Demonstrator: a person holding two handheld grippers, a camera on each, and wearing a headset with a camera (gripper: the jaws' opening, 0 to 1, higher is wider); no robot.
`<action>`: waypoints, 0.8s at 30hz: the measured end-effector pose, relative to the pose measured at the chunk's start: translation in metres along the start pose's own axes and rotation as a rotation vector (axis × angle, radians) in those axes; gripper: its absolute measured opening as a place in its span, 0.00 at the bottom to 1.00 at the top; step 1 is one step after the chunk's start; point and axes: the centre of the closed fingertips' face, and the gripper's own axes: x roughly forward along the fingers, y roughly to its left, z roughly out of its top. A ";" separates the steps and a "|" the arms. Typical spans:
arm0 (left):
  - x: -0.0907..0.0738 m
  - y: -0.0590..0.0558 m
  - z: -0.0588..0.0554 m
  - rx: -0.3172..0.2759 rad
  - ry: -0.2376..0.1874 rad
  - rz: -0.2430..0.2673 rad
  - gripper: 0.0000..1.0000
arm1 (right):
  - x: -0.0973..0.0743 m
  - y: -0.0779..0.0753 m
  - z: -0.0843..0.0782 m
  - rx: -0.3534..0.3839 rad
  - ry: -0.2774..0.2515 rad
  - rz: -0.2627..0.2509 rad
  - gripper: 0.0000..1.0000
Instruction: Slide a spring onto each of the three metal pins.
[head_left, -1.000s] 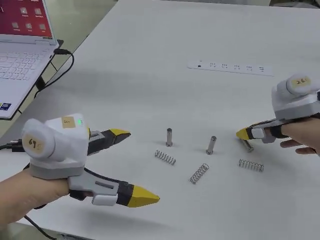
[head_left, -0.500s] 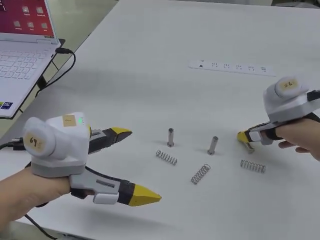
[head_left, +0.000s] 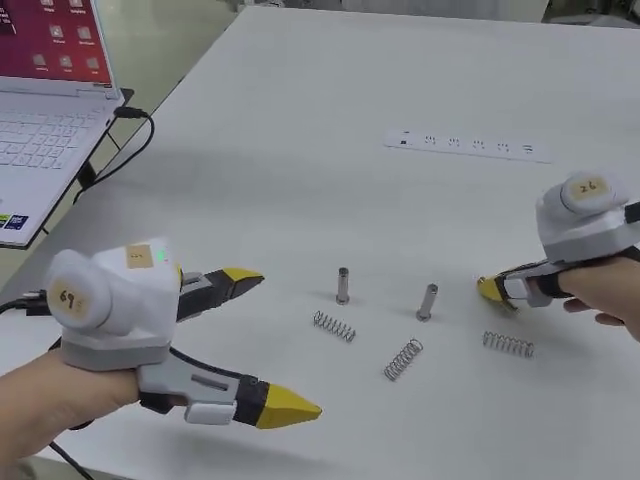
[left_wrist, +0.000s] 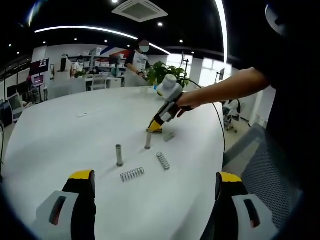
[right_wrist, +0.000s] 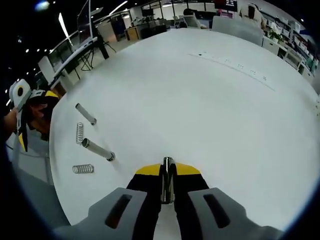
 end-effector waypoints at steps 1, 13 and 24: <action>0.000 0.000 0.000 -0.003 -0.001 0.001 0.97 | -0.003 0.001 0.000 0.001 -0.015 -0.002 0.05; 0.003 -0.005 -0.002 -0.006 0.008 -0.007 0.97 | -0.031 0.000 0.006 0.015 -0.153 -0.022 0.05; 0.002 -0.009 0.002 0.000 0.000 -0.007 0.97 | -0.046 0.004 0.004 0.013 -0.236 -0.041 0.05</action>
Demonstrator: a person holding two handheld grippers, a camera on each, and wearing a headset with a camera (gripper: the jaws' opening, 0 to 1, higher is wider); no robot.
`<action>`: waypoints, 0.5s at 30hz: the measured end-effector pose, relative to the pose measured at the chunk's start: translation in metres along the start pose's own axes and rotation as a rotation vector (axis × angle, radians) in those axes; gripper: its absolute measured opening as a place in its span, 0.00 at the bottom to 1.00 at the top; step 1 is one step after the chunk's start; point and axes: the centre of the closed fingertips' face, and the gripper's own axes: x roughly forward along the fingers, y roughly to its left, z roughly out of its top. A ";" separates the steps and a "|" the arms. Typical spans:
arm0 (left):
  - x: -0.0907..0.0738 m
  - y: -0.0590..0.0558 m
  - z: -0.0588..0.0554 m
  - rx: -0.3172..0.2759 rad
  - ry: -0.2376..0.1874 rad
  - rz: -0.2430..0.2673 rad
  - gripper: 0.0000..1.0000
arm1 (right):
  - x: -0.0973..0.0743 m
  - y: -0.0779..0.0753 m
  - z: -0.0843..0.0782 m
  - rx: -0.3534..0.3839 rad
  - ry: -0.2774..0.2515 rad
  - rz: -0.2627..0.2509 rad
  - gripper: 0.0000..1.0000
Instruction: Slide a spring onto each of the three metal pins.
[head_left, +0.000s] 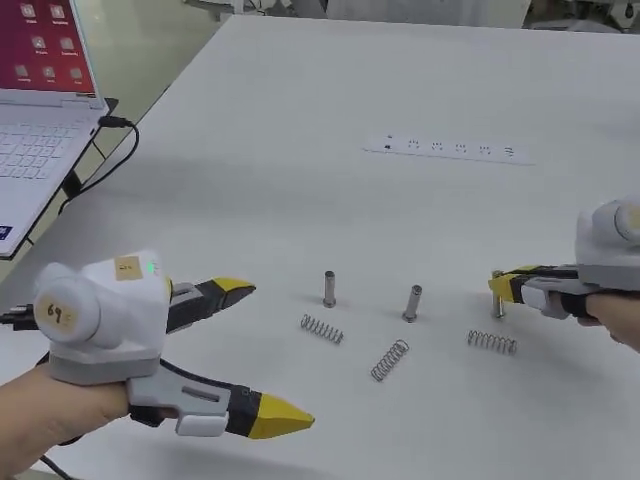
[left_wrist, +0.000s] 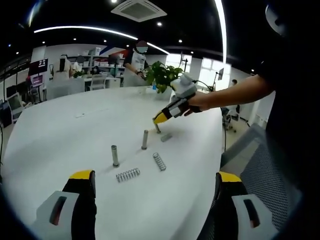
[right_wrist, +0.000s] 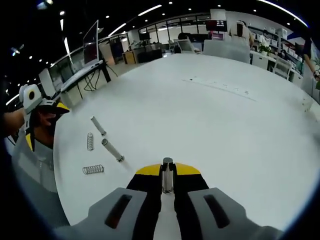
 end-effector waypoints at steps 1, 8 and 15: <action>0.000 0.000 0.000 -0.001 -0.001 0.001 0.97 | -0.001 0.000 -0.001 -0.003 -0.004 -0.001 0.05; 0.001 0.000 0.000 0.000 -0.001 0.002 0.97 | -0.006 0.003 0.000 -0.017 -0.045 -0.005 0.05; 0.002 0.001 0.003 0.001 -0.010 0.005 0.97 | -0.007 0.009 -0.003 -0.111 -0.046 -0.005 0.06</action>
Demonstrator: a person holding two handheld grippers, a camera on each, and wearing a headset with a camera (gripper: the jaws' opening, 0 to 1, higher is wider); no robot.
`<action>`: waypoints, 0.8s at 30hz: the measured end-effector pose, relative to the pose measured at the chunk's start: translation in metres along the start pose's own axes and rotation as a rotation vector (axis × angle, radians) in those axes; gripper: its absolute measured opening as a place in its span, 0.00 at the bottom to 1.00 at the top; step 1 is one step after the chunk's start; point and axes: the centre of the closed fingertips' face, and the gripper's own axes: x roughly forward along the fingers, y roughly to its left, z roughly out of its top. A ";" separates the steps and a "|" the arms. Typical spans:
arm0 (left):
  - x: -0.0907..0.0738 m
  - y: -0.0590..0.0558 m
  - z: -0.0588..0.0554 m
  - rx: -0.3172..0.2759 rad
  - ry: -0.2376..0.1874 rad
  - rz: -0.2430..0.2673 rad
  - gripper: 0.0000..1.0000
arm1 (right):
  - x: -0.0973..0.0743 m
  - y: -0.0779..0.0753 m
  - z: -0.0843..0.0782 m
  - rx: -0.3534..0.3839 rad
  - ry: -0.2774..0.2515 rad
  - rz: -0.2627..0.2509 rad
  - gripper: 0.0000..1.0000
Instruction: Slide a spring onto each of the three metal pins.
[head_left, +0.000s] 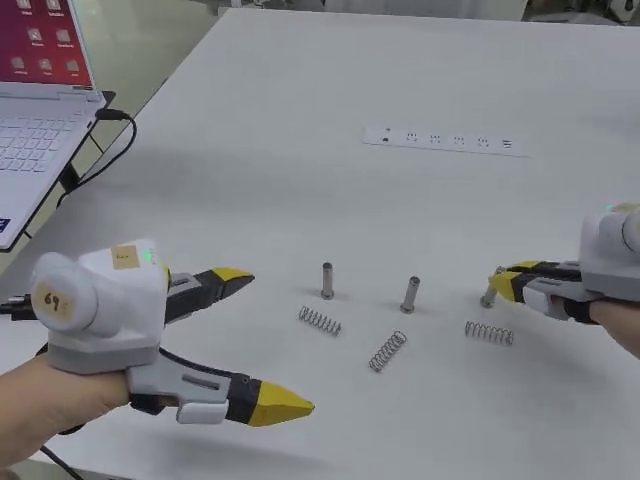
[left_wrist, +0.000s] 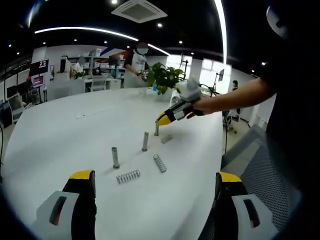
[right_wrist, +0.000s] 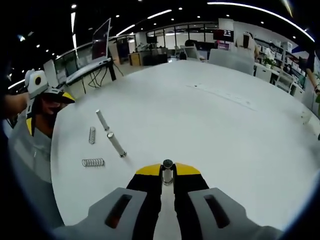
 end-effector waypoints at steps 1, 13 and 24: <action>0.000 0.000 0.000 0.001 -0.002 0.001 0.97 | 0.000 0.001 -0.001 -0.011 -0.001 0.002 0.06; 0.001 -0.002 0.000 -0.002 -0.003 -0.001 0.97 | 0.002 0.005 -0.003 -0.082 0.010 0.021 0.08; -0.001 0.000 0.001 -0.003 -0.007 0.005 0.97 | 0.000 0.006 -0.003 -0.051 0.001 0.025 0.20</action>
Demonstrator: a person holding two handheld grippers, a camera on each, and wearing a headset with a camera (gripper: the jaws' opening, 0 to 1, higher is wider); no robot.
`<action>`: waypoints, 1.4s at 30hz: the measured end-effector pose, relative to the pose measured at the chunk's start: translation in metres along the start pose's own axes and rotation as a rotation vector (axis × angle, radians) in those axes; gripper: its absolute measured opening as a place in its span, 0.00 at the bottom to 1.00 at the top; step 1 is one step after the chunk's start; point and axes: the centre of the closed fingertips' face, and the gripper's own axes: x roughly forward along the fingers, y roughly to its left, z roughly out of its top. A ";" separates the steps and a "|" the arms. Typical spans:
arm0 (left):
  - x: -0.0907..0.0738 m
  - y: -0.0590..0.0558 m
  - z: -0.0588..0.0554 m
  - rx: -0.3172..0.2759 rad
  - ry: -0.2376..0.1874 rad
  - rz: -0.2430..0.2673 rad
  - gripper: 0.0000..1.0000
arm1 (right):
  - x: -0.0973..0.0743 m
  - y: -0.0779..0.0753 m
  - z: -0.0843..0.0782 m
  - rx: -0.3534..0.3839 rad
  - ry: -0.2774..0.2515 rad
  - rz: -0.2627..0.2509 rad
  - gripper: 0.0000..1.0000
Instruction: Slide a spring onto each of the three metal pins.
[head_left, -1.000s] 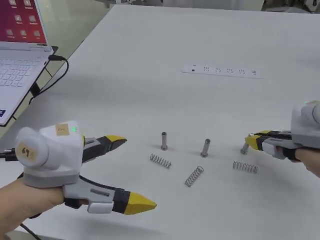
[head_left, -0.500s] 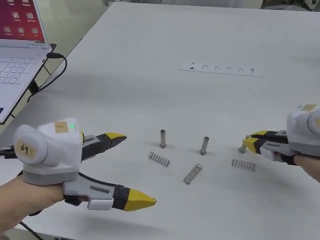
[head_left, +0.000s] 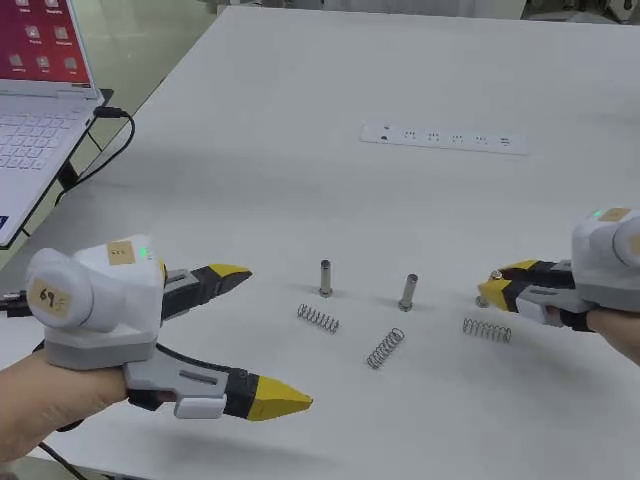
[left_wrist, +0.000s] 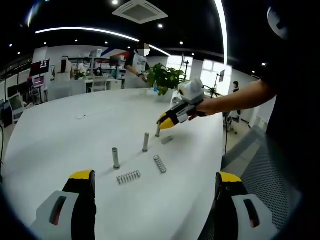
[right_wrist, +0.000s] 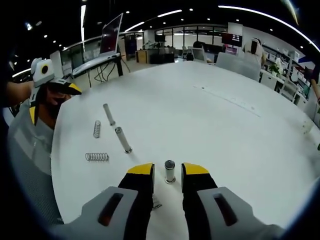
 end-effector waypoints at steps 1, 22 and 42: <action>0.000 0.000 0.000 0.001 0.000 0.001 0.97 | 0.000 0.000 0.000 0.009 0.000 0.000 0.22; 0.001 0.000 0.001 -0.002 -0.004 0.000 0.98 | -0.011 0.014 -0.007 0.003 -0.013 0.048 0.45; 0.002 0.000 0.001 -0.003 -0.001 -0.004 0.98 | -0.021 0.027 -0.014 -0.128 0.004 0.087 0.59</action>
